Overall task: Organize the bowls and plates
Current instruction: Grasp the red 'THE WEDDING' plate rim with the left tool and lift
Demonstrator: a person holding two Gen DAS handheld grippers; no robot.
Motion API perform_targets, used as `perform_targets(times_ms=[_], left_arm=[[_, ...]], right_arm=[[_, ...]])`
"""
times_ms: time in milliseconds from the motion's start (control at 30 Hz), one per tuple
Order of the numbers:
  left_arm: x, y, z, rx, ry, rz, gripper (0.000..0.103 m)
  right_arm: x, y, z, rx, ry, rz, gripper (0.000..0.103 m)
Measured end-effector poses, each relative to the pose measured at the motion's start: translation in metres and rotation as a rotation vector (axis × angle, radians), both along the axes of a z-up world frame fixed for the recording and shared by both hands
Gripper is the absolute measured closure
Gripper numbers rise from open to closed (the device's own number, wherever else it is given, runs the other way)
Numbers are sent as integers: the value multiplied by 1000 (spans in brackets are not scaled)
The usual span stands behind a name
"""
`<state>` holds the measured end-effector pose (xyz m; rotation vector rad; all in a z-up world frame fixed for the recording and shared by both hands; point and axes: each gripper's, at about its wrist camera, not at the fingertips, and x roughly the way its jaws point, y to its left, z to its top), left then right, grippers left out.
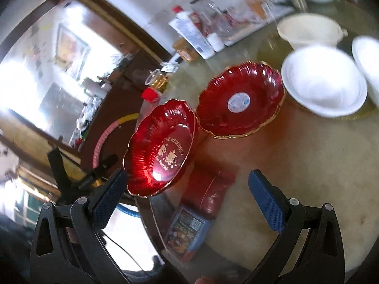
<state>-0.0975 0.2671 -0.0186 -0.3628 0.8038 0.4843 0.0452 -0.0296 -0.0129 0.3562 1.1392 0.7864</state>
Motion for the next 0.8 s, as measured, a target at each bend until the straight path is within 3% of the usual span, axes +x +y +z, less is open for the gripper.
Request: perform_targets(times_ms=[200, 300, 400, 600, 667, 700, 733, 800], left_arm=[[10, 7, -11, -28, 28, 3, 0], [15, 8, -13, -46, 26, -7, 0], [19, 8, -15, -44, 28, -8, 1], [27, 13, -24, -57, 53, 14, 6], [31, 12, -29, -33, 80, 21, 17], [33, 12, -32, -29, 97, 23, 35], [35, 12, -35, -31, 120, 18, 52], [39, 10, -39, -35, 130, -2, 65]], right_arm=[[18, 20, -16, 54, 107, -19, 1], [28, 33, -27, 30, 139, -29, 10], [32, 46, -35, -7, 157, -25, 32], [41, 65, -51, -49, 181, -16, 38], [42, 70, -52, -66, 175, -11, 54], [43, 73, -54, -93, 169, -13, 67], [43, 75, -55, -108, 167, -13, 73], [43, 78, -60, -136, 172, -9, 85]])
